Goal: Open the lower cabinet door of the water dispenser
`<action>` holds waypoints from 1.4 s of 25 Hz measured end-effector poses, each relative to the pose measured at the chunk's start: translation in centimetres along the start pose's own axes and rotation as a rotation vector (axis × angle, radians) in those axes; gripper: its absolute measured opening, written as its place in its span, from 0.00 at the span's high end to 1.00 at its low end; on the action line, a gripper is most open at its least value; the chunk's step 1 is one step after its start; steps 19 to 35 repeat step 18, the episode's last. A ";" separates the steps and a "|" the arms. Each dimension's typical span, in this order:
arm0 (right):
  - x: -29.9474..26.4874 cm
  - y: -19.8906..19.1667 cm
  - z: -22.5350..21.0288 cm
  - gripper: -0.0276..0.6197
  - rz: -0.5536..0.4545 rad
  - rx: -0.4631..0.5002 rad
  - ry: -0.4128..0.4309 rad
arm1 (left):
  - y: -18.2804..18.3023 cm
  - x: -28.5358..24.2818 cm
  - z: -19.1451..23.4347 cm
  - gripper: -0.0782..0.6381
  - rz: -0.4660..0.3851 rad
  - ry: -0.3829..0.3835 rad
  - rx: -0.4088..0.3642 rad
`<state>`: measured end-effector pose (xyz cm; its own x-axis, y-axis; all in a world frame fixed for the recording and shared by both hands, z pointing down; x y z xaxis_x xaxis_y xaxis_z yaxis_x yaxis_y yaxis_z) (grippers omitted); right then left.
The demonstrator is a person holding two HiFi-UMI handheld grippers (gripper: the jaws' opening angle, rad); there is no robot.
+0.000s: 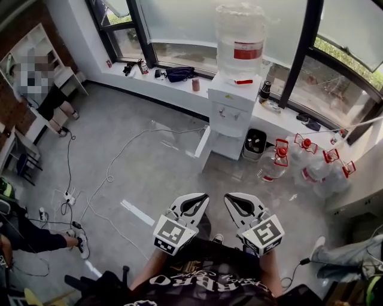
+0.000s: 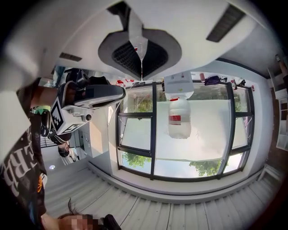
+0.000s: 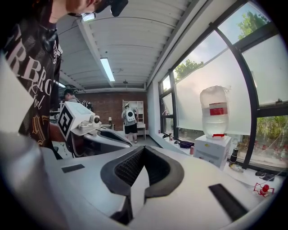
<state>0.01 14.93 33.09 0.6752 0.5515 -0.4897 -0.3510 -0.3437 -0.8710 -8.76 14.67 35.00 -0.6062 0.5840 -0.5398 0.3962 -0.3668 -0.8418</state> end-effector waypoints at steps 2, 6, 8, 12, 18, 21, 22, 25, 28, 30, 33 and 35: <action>0.1 -0.6 0.0 0.94 -0.004 0.001 0.001 | 0.2 0.1 -0.3 0.86 -0.006 -0.004 -0.007; 0.3 -0.8 0.1 0.94 -0.011 -0.002 -0.007 | 0.4 0.2 -0.6 0.86 -0.015 -0.007 -0.016; 0.3 -0.9 0.2 0.94 -0.012 0.000 -0.009 | 0.4 0.3 -0.7 0.86 -0.016 -0.010 -0.018; 0.3 -1.1 0.4 0.94 -0.012 0.005 -0.005 | 0.1 0.5 -1.0 0.86 -0.014 -0.013 -0.020; 0.2 -1.3 0.8 0.94 -0.013 -0.002 -0.016 | -0.2 0.7 -1.2 0.86 -0.022 -0.025 -0.025; 0.2 -1.3 0.8 0.94 -0.013 -0.002 -0.016 | -0.2 0.7 -1.2 0.86 -0.022 -0.025 -0.025; 0.2 -1.3 0.8 0.94 -0.013 -0.002 -0.016 | -0.2 0.7 -1.2 0.86 -0.022 -0.025 -0.025; 0.2 -1.3 0.8 0.94 -0.013 -0.002 -0.016 | -0.2 0.7 -1.2 0.86 -0.022 -0.025 -0.025; 0.2 -1.3 0.8 0.94 -0.013 -0.002 -0.016 | -0.2 0.7 -1.2 0.86 -0.022 -0.025 -0.025; 0.2 -1.3 0.8 0.94 -0.013 -0.002 -0.016 | -0.2 0.7 -1.2 0.86 -0.022 -0.025 -0.025; 0.2 -1.3 0.8 0.94 -0.013 -0.002 -0.016 | -0.2 0.7 -1.2 0.86 -0.022 -0.025 -0.025; 0.2 -1.3 0.8 0.94 -0.013 -0.002 -0.016 | -0.2 0.7 -1.2 0.86 -0.022 -0.025 -0.025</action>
Point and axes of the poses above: the fingertips, and each gripper's own axes: x backward along the fingers, z to its left, y out of its top, the point moved 3 cm from there along x, backward along the fingers, and after that the axes turned 15 degrees about z, right-handed, at the moved point
